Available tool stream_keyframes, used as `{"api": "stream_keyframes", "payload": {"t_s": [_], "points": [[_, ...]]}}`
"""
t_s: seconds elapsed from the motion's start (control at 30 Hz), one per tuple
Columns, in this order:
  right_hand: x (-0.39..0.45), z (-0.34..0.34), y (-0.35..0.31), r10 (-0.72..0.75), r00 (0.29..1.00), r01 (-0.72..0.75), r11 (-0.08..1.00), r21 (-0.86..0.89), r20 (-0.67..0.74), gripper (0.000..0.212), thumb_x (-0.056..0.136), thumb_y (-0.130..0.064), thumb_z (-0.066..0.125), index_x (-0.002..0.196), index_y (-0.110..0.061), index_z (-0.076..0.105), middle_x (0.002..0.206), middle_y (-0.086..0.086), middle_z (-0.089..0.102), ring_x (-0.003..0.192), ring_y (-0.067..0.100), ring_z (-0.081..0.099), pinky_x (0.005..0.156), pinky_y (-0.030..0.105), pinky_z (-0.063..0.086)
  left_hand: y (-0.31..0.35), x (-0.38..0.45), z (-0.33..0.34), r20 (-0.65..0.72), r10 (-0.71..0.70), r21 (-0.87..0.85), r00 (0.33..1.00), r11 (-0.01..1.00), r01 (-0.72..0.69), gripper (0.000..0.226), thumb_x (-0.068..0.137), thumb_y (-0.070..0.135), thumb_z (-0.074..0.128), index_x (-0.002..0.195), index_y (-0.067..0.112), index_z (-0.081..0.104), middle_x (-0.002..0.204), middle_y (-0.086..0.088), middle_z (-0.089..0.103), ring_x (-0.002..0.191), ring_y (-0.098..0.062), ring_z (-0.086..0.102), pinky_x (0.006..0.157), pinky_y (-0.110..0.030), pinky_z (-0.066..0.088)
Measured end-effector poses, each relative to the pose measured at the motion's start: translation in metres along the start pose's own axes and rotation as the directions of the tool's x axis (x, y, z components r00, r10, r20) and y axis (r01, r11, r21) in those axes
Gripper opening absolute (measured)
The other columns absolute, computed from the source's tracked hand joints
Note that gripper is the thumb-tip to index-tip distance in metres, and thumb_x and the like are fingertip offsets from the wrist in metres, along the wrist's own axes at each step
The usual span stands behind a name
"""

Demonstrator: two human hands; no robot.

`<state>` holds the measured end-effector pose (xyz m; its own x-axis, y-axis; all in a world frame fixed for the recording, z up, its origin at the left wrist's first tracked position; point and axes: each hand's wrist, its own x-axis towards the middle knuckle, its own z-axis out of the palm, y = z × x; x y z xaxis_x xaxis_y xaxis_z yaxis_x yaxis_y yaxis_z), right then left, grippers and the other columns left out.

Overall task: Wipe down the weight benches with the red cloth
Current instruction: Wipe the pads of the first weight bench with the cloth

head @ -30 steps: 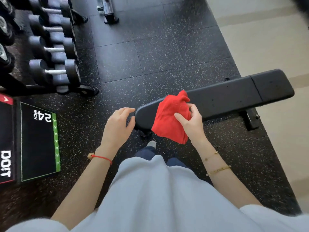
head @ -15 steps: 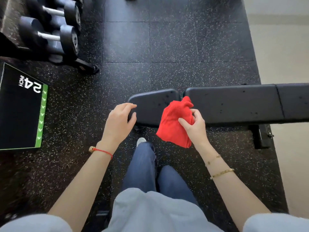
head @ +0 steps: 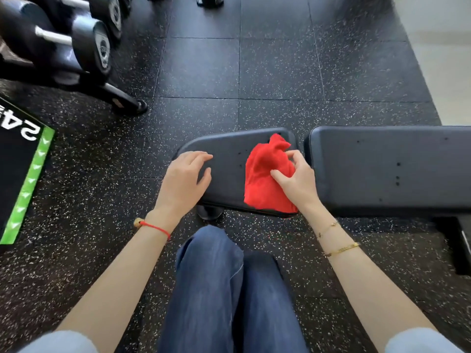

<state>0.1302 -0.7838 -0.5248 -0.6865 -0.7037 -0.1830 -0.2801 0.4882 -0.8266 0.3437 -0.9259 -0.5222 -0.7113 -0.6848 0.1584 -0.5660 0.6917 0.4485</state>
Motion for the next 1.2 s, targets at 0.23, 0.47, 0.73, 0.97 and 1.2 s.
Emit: {"api": "stream_keyframes", "payload": {"t_s": [0.23,0.47,0.73,0.97,1.2], "points": [[0.012,0.028,0.047,-0.426,0.881,0.324,0.86,-0.395,-0.205,0.072,0.077,-0.017,0.066,0.143,-0.009,0.036,0.139,0.011,0.047,0.129,0.032,0.045,0.11,0.042,0.035,-0.036,0.004,0.063,-0.106,0.091,0.065,0.99,0.994,-0.085,0.032,0.091,0.011,0.061,0.123,0.006,0.064,0.125,-0.008,0.065,0.121,-0.026,0.057,0.107,-0.04,0.042],[0.0,0.038,0.06,-0.583,0.809,0.507,0.618,-0.601,0.083,0.06,0.088,-0.046,0.055,0.145,-0.036,0.041,0.162,0.0,0.019,0.148,0.04,0.01,0.119,0.06,0.011,-0.047,-0.003,0.082,-0.163,0.107,0.119,0.981,0.989,-0.088,0.033,0.091,0.011,0.061,0.123,0.005,0.063,0.126,-0.01,0.064,0.122,-0.03,0.056,0.108,-0.046,0.042],[-0.004,0.033,0.08,-0.392,0.904,0.383,0.559,-0.735,0.173,0.064,0.09,-0.06,0.037,0.151,-0.044,0.024,0.165,-0.002,0.009,0.146,0.037,0.015,0.12,0.05,0.014,-0.042,-0.002,0.089,-0.172,0.035,0.112,0.985,0.994,-0.016,0.031,0.092,0.013,0.062,0.122,0.007,0.064,0.128,-0.01,0.063,0.124,-0.03,0.054,0.108,-0.047,0.041],[0.048,0.04,0.06,-0.278,0.951,0.287,0.642,-0.711,0.133,0.064,0.095,-0.056,0.037,0.153,-0.038,0.02,0.165,0.004,0.002,0.148,0.04,0.008,0.122,0.05,0.006,-0.039,-0.001,0.093,-0.181,0.028,0.165,0.983,0.986,0.002,0.028,0.091,0.015,0.063,0.118,0.008,0.065,0.125,-0.008,0.064,0.122,-0.028,0.055,0.104,-0.044,0.042],[0.038,0.054,0.061,-0.439,0.845,0.515,0.519,-0.682,0.305,0.062,0.092,-0.059,0.039,0.15,-0.046,0.023,0.165,0.0,0.011,0.149,0.037,0.011,0.123,0.048,0.005,-0.041,0.0,0.086,-0.155,0.036,0.171,0.987,0.985,-0.009,0.034,0.09,0.025,0.054,0.118,0.01,0.066,0.124,-0.006,0.064,0.122,-0.028,0.056,0.103,-0.048,0.044]]}}
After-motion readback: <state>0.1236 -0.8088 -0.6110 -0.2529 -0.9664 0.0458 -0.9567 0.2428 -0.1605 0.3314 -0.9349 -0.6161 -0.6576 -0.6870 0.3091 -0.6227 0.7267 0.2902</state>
